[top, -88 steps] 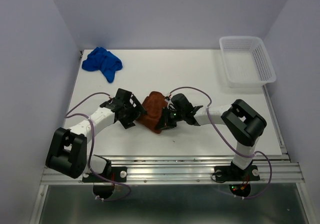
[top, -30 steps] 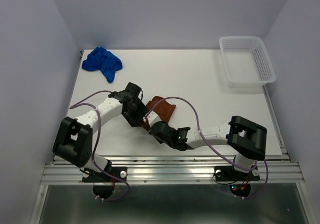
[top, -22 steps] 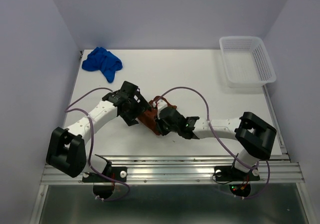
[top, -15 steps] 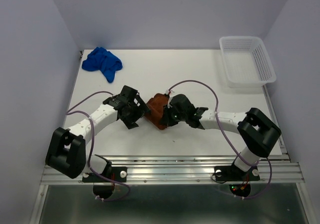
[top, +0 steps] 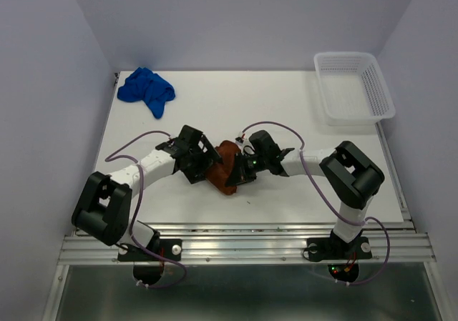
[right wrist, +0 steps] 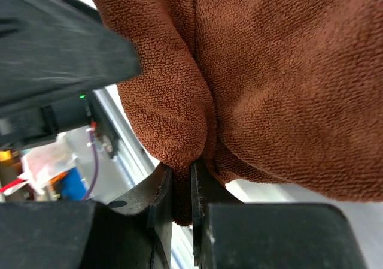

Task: Roll the towels
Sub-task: Roll the towel

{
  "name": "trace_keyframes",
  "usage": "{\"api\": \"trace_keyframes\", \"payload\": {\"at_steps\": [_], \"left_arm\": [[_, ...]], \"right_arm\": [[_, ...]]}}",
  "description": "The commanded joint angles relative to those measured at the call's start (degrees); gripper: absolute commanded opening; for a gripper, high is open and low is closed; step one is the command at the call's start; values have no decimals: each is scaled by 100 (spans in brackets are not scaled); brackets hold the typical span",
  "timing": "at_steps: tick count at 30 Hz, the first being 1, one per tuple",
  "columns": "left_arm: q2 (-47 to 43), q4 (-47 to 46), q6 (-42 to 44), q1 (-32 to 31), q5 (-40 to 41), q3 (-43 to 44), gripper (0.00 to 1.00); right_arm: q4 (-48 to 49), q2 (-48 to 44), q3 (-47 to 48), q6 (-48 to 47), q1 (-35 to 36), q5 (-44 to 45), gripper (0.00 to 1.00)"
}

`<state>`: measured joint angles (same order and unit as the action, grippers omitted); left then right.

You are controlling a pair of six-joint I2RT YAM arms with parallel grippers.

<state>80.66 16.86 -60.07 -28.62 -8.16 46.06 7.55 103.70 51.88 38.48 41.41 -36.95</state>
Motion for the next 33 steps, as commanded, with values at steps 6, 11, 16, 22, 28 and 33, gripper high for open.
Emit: {"api": "trace_keyframes", "payload": {"at_steps": [6, 11, 16, 22, 28, 33], "left_arm": [[467, -183, 84, -65, 122, -18, 71], [784, -78, 119, -65, 140, 131, 8], [995, 299, 189, -73, -44, 377, 0], [1109, 1177, 251, -73, -186, 719, 0], [1136, 1592, 93, -73, -309, 887, 0], [1127, 1961, -13, -73, -203, 1106, 0]], "right_arm": [[98, 133, 323, 362, -230, -498, 20], [-455, -165, 446, -269, -230, 28, 56], [-703, -1236, 166, -1640, -19, 810, 86], [-421, -2256, -231, -2739, 874, 2251, 90], [-290, -2109, -178, -3610, 2019, 4519, 91], [-70, -1757, -222, -4145, 2696, 5618, 91]]}}
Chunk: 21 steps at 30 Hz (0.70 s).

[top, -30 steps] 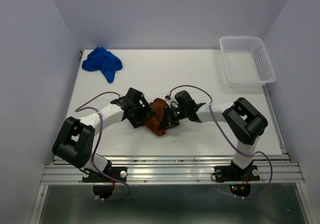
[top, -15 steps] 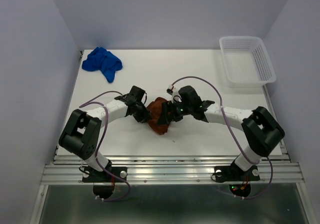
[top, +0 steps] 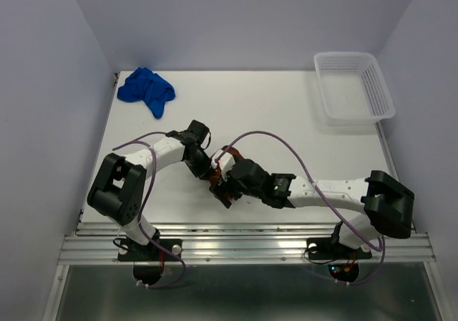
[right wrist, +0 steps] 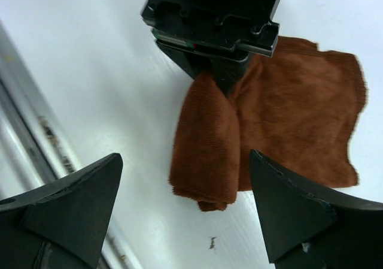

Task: Roll the towels
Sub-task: Roll the towel

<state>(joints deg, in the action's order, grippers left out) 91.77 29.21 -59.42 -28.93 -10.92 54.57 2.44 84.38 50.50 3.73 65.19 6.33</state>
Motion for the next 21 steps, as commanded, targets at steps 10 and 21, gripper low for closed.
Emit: {"api": "trace_keyframes", "payload": {"at_steps": [10, 21], "left_arm": [[78, 885, -246, -43, 72, 397, 0], [-580, 515, -360, -43, 54, 195, 34]], "right_arm": [[539, 1124, -58, -698, 1021, 2407, 85], [275, 1371, 74, 58, 1022, 2831, 1]]}}
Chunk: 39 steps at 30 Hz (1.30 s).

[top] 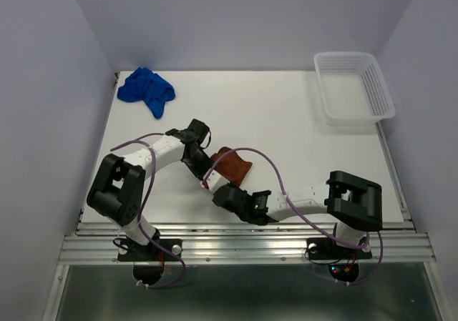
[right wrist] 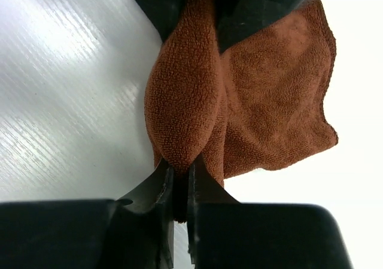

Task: Roll the towels
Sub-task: Roll the towel

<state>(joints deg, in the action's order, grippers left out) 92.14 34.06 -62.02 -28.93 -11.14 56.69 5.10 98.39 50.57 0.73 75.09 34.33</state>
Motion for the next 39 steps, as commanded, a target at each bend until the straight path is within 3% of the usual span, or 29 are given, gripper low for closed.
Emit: {"api": "trace_keyframes", "payload": {"at_steps": [1, 3, 4, 6, 14, 17, 26, 30, 36, 39], "left_arm": [[-801, 56, -82, -43, 224, 0, 53], [-995, 109, -74, -34, 357, 35, 69], [-1196, 109, -56, -34, 523, 18, 85], [-1408, 92, -126, -25, 682, -52, 98], [-2094, -417, 14, 36, 771, -702, 99], [-2182, -820, 85, 36, 604, -992, 99], [-1832, -1683, 296, 36, 288, -1327, 99], [-1647, -1859, 296, 36, 375, -1213, 99], [-1032, -1983, 366, 36, 331, -923, 99], [-759, -2053, 383, 36, 296, -870, 93]], "right_arm": [[8, -65, 41, 549, 32, 13, 1], [-18, -127, 41, 795, -20, -259, 1], [-9, -197, 24, 893, -82, -408, 1], [-9, -293, 6, 1103, -222, -839, 1], [-9, -733, -29, 1921, -1408, -2973, 1], [17, -742, 23, 2229, -1899, -4281, 1], [17, 65, 427, 2888, -3026, -7032, 1], [8, 487, 638, 3047, -3289, -7737, 1], [-1, 839, 770, 3380, -3729, -7958, 2], [-202, 989, 928, 3303, -3730, -7881, 6]]}}
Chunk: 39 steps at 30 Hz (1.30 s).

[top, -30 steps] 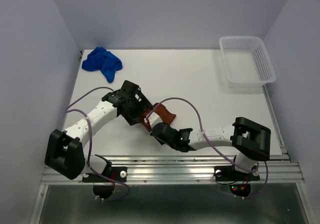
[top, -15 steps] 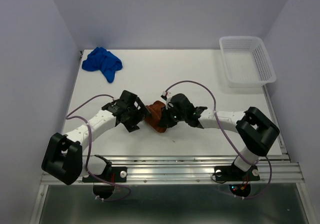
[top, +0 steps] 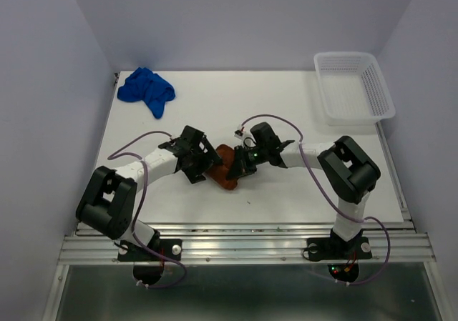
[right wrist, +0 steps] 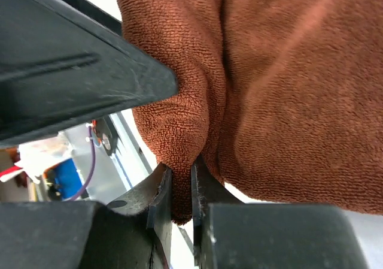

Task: Roll the towels
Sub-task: Roll the towel

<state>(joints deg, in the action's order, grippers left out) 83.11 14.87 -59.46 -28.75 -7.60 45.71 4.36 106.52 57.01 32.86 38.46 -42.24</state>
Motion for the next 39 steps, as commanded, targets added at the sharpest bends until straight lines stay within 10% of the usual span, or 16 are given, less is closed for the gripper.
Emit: {"api": "trace_keyframes", "payload": {"at_steps": [1, 4, 7, 10, 24, 33, 37, 39], "left_arm": [[283, -134, 137, 1, -49, 297, 88], [460, -134, 163, -16, -14, 394, 74], [688, -29, 163, -34, 12, 570, 25], [785, 112, 154, -60, 4, 675, 6], [988, 1149, 31, -122, -277, 974, 0], [768, 1413, -153, -139, -436, 939, 1], [724, 1378, -171, -174, -541, 939, 2], [654, 1387, -162, -175, -541, 948, 3]], "right_arm": [[-311, 194, 380, 2, -66, -180, 9], [-436, 211, 416, -69, -119, 110, 17], [-1049, -7, 582, -463, -119, 707, 45], [-1174, -376, 495, -982, -119, 1024, 59], [-604, -1872, -340, -2872, 2093, 5459, 74], [812, -1494, -946, -3417, 2710, 6236, 73], [943, -1143, -973, -3479, 2852, 6973, 58], [883, -906, -929, -3480, 2965, 7263, 32]]}}
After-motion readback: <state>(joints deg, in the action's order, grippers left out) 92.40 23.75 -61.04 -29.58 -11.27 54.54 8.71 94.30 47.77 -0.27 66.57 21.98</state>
